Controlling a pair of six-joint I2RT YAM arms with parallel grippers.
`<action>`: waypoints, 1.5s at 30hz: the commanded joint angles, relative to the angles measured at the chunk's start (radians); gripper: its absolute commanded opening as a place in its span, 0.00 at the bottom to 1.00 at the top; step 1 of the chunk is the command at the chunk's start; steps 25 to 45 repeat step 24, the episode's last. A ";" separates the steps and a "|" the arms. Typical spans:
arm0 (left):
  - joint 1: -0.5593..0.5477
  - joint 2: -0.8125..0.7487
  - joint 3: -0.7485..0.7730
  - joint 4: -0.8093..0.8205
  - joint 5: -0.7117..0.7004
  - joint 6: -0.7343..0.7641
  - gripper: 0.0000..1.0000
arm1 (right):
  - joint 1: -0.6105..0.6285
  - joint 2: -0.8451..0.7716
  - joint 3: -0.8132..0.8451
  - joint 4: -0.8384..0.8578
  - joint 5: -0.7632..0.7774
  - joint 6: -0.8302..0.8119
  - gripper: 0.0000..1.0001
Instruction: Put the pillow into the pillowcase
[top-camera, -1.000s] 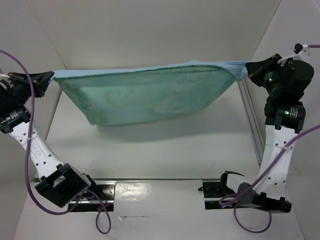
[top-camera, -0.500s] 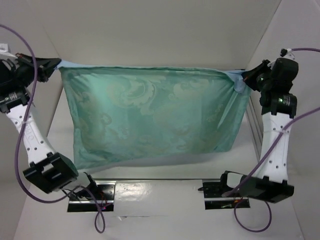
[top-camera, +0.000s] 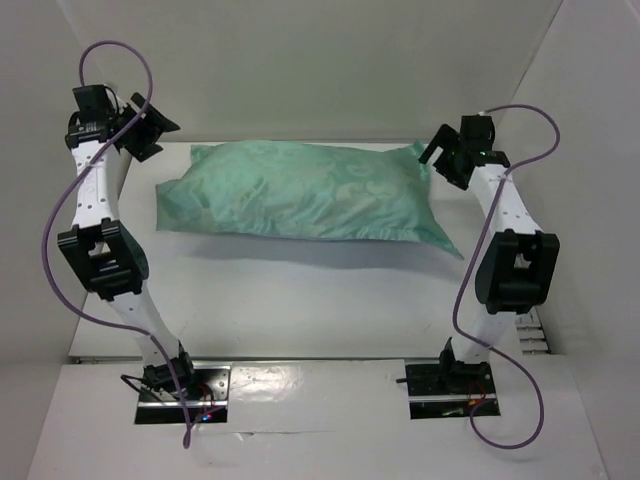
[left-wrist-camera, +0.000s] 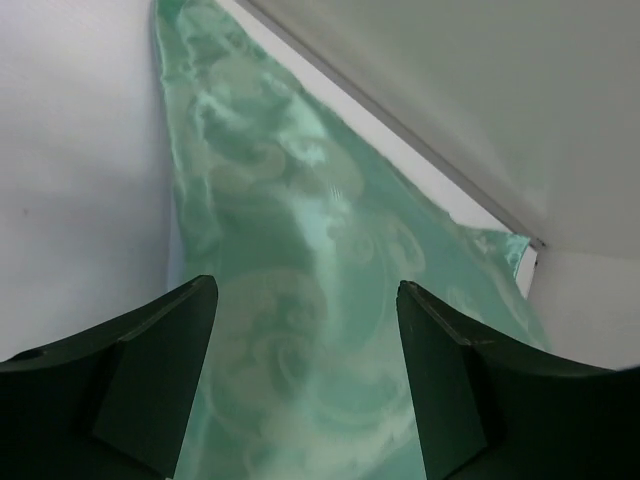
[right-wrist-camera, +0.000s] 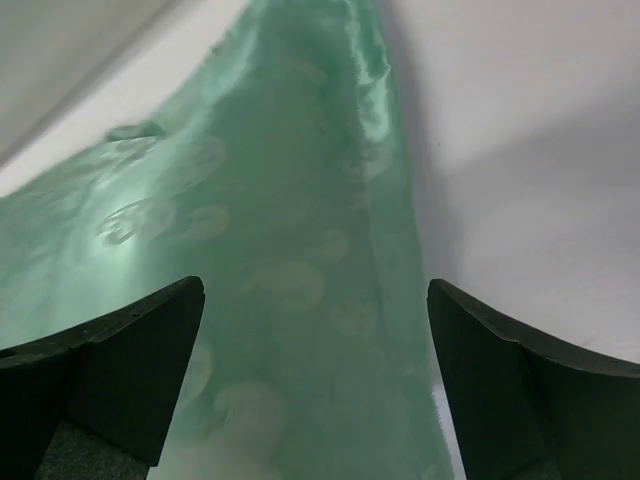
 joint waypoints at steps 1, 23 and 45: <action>-0.043 -0.206 -0.057 0.009 -0.093 0.119 0.85 | -0.001 -0.197 0.015 0.041 0.103 -0.032 1.00; -0.425 -0.933 -0.642 0.123 -0.277 0.221 0.91 | 0.055 -0.749 -0.429 -0.257 0.413 -0.016 1.00; -0.425 -0.945 -0.654 0.110 -0.277 0.222 0.91 | 0.055 -0.749 -0.430 -0.266 0.426 -0.016 1.00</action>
